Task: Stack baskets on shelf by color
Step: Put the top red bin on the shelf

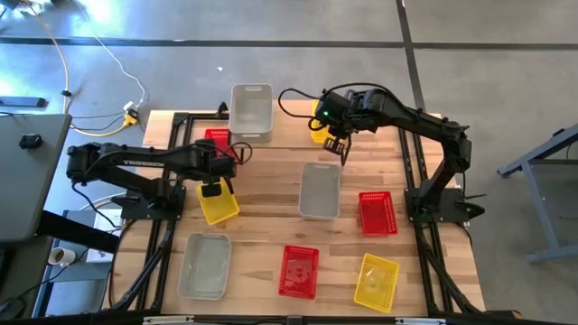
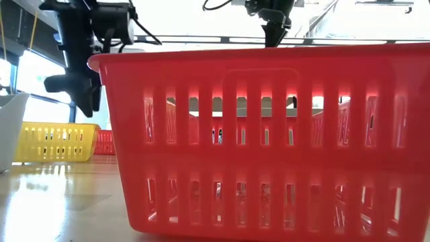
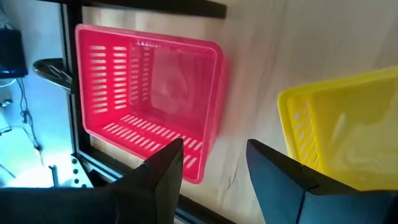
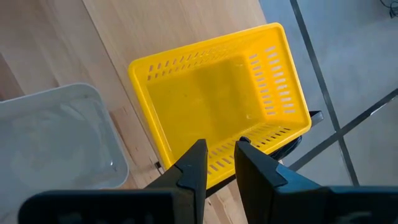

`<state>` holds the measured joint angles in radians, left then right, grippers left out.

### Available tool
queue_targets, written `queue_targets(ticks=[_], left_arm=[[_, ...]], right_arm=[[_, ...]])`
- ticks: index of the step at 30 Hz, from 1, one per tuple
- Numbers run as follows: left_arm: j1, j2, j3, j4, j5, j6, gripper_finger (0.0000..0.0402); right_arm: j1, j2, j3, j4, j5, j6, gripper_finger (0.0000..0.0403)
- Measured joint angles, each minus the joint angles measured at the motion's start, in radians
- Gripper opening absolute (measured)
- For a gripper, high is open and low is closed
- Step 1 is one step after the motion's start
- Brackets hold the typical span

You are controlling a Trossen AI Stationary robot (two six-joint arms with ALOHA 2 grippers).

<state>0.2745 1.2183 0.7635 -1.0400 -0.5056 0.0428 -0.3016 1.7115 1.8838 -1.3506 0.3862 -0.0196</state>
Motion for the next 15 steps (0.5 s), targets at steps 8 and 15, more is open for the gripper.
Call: queue_targets(ticks=[8, 15], left_arm=[[0.0, 0.105, 0.0, 0.01, -0.012, -0.002, 0.0166], [0.003, 0.183, 0.0, 0.044, -0.038, -0.005, 0.0166]], right_arm=[[0.0, 0.0, 0.0, 0.002, 0.0, 0.002, 0.0069], [0.0, 0.0, 0.0, 0.002, 0.0, 0.003, 0.0069]])
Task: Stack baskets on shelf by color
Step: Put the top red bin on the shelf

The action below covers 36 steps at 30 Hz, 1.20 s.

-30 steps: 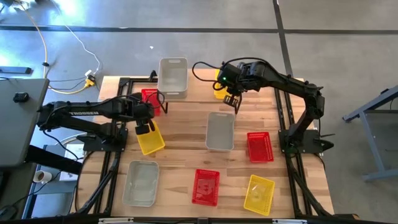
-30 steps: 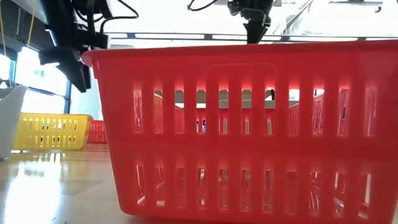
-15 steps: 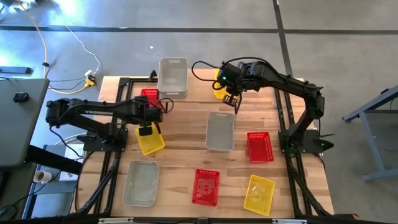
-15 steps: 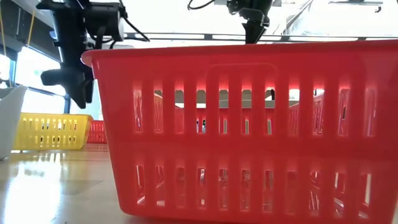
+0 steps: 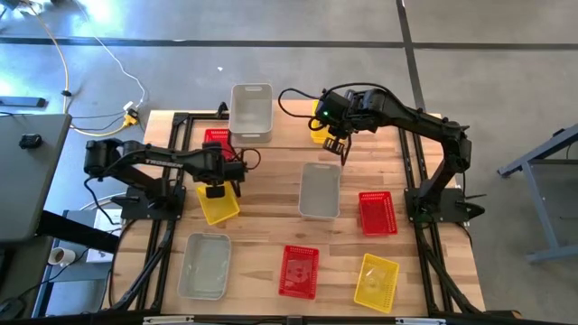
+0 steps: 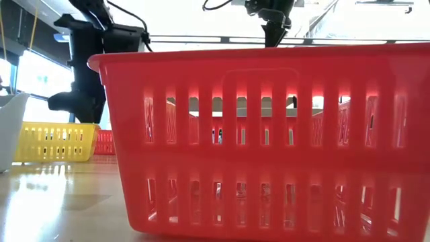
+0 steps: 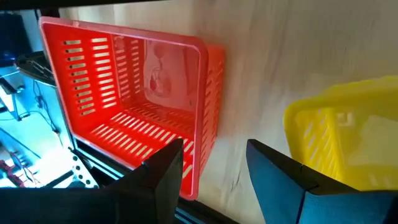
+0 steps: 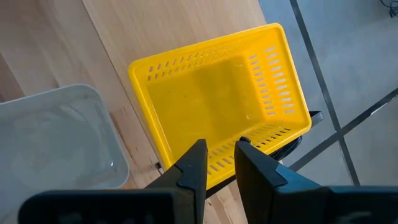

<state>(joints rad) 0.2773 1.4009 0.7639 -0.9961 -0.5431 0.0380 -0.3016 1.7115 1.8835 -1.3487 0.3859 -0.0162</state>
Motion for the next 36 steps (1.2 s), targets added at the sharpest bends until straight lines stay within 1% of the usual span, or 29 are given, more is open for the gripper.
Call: queue_targets(ticks=[6, 10, 13, 16, 18, 25, 32, 34, 36], left_arm=[[0.023, 0.043, 0.0, 0.017, 0.023, 0.0, 0.0163], [0.046, 0.057, 0.001, 0.023, 0.033, 0.003, 0.015], [0.061, 0.059, 0.001, 0.027, 0.043, 0.021, 0.0134], [0.074, 0.059, 0.001, 0.03, 0.093, 0.026, 0.0118], [0.08, 0.059, 0.001, 0.032, 0.108, 0.026, 0.0107], [0.085, 0.059, 0.001, 0.035, 0.108, 0.026, 0.0066], [0.085, 0.058, 0.001, 0.034, 0.104, 0.025, 0.0014], [0.085, 0.058, 0.001, 0.033, 0.104, 0.025, 0.0007], [0.085, 0.058, 0.001, 0.033, 0.104, 0.021, 0.0008]], right_arm=[[0.0, 0.0, 0.0, 0.0, 0.0, 0.0, 0.0069], [0.0, 0.0, 0.0, 0.0, 0.0, 0.01, 0.0069], [0.0, 0.0, 0.0, 0.0, 0.0, 0.016, 0.0069], [0.0, 0.0, 0.0, 0.0, 0.0, 0.016, 0.0069], [0.0, 0.0, 0.0, 0.0, 0.0, 0.016, 0.0069], [0.0, 0.0, 0.0, 0.0, 0.0, 0.016, 0.0069], [0.0, 0.0, 0.0, 0.0, 0.0, 0.022, 0.0069], [0.0, 0.0, 0.0, 0.0, 0.0, 0.038, 0.0069], [0.0, 0.0, 0.0, 0.0, 0.0, 0.043, 0.0069]])
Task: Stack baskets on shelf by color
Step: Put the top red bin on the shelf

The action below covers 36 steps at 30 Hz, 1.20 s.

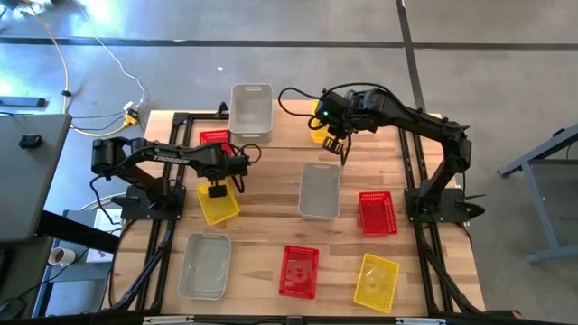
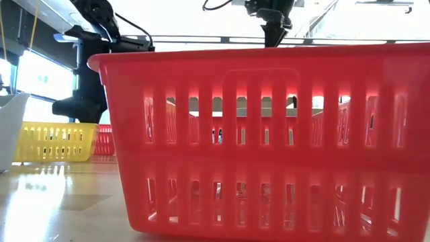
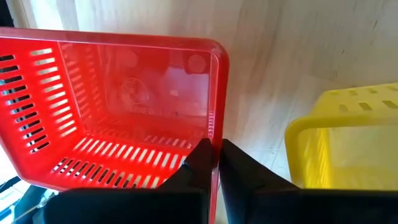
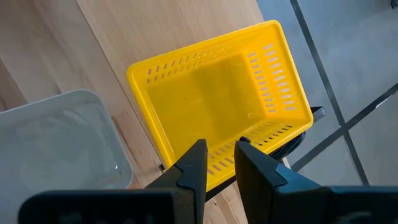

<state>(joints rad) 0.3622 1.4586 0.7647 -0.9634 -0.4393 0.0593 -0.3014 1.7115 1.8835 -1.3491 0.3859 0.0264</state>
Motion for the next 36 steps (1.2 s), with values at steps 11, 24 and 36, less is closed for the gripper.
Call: queue_targets(ticks=[11, 24, 36], left_arm=[[0.0, -0.059, 0.001, -0.033, 0.002, -0.016, 0.0003], [-0.004, -0.182, 0.055, -0.196, -0.026, -0.07, 0.0002], [-0.004, -0.269, 0.149, -0.364, -0.082, -0.111, 0.0001]], right_arm=[[0.0, 0.0, 0.0, 0.0, 0.0, 0.041, 0.0069], [0.0, 0.0, 0.0, 0.0, 0.0, 0.134, 0.0069], [0.001, 0.0, 0.0, -0.001, 0.0, 0.28, 0.0069]])
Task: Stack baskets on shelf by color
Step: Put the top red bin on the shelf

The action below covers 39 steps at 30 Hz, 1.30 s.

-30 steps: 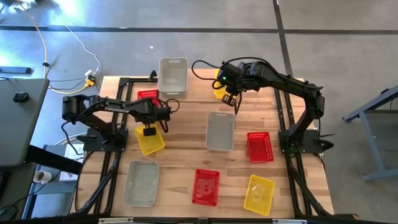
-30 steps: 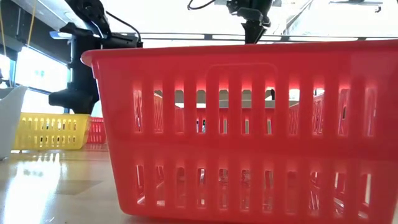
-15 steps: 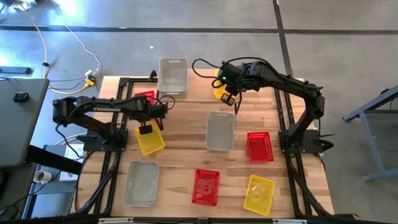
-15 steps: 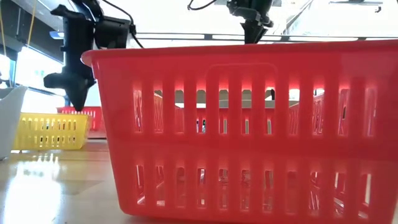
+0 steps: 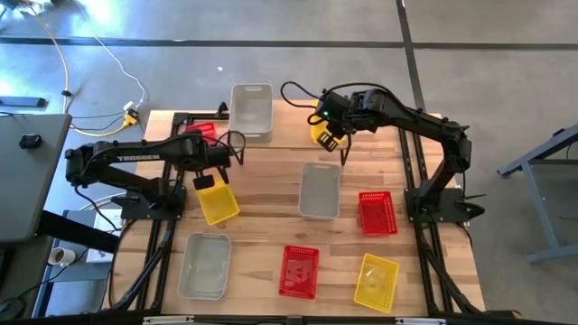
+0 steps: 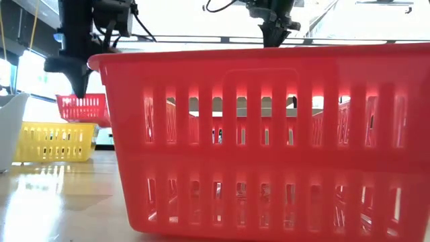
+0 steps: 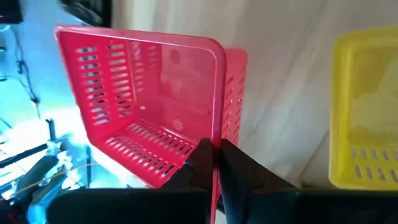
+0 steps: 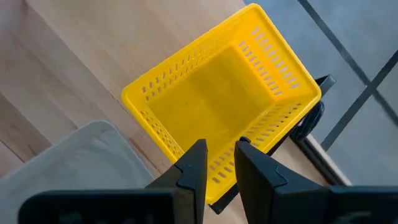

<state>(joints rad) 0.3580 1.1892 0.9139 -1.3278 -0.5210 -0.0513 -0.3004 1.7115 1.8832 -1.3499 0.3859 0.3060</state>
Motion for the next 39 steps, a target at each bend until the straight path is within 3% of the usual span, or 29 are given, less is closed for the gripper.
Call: queue_targets(ticks=[15, 28, 39], left_arm=[[0.0, -0.046, 0.23, -0.154, -0.082, 0.001, 0.0001], [0.0, -0.046, 0.463, -0.161, -0.178, 0.013, 0.0001], [0.0, -0.045, 0.6, 0.036, -0.174, 0.106, 0.0001]], right_arm=[[0.0, 0.0, 0.0, -0.056, 0.017, 0.189, 0.0069], [0.0, 0.0, 0.0, -0.149, 0.077, 0.296, 0.0069], [0.0, 0.0, 0.0, -0.16, 0.136, 0.325, 0.0069]])
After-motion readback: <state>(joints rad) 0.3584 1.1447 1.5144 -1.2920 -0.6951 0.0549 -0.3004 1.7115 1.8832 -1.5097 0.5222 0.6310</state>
